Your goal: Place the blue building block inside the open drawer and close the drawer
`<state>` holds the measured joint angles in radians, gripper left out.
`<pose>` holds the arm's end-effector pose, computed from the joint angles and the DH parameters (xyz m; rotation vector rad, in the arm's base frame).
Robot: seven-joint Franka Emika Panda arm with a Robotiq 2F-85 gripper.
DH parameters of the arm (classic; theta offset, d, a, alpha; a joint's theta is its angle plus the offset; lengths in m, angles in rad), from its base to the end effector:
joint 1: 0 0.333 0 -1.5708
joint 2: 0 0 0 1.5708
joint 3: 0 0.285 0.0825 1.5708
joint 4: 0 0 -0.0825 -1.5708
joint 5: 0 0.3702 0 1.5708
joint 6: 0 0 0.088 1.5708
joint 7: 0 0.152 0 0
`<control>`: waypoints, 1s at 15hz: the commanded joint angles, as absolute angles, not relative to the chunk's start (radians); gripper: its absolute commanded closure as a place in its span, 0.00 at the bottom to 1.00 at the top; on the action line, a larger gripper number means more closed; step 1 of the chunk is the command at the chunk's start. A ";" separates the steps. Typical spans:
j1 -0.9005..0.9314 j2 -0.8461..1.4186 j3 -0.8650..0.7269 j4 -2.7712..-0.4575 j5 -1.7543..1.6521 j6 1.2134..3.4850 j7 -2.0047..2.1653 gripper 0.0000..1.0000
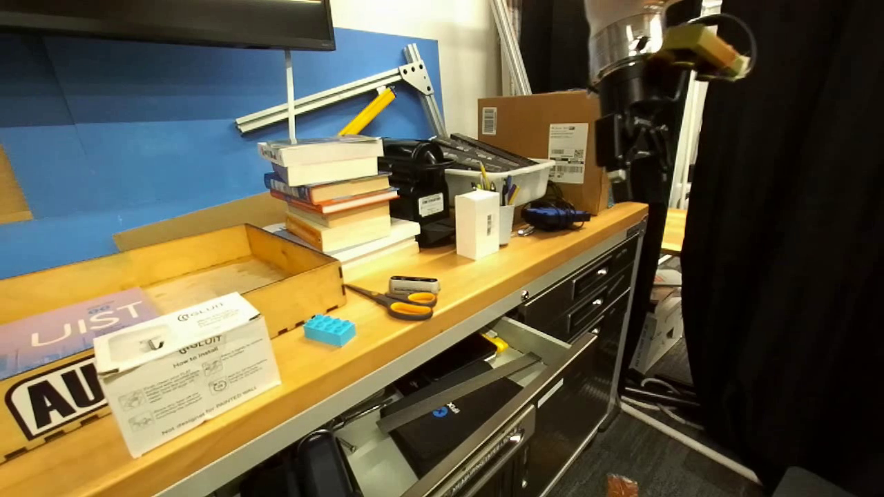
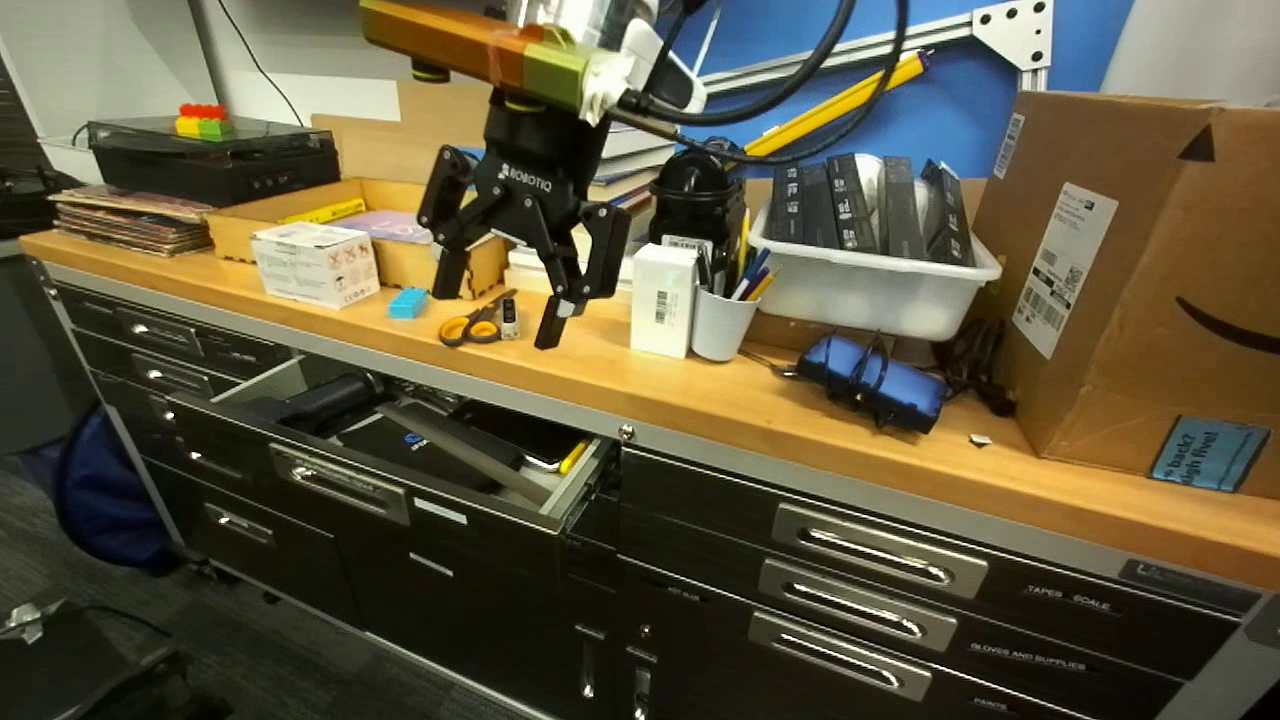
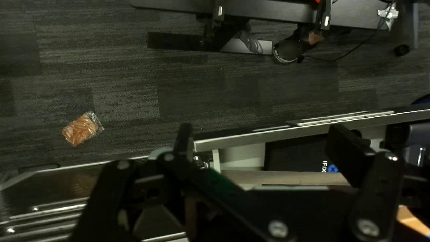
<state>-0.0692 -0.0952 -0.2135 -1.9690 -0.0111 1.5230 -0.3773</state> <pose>0.4443 -0.1322 0.4188 -2.9744 -0.1497 0.4981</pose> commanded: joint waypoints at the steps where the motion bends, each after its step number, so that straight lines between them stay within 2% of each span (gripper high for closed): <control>1: -0.031 0.097 -0.120 -1.781 0.003 1.496 -0.395 0.00; 8: 0.050 0.318 0.043 -1.585 -0.016 1.653 -0.274 0.00; 15: 0.152 0.362 0.116 -1.593 -0.063 1.763 -0.147 0.00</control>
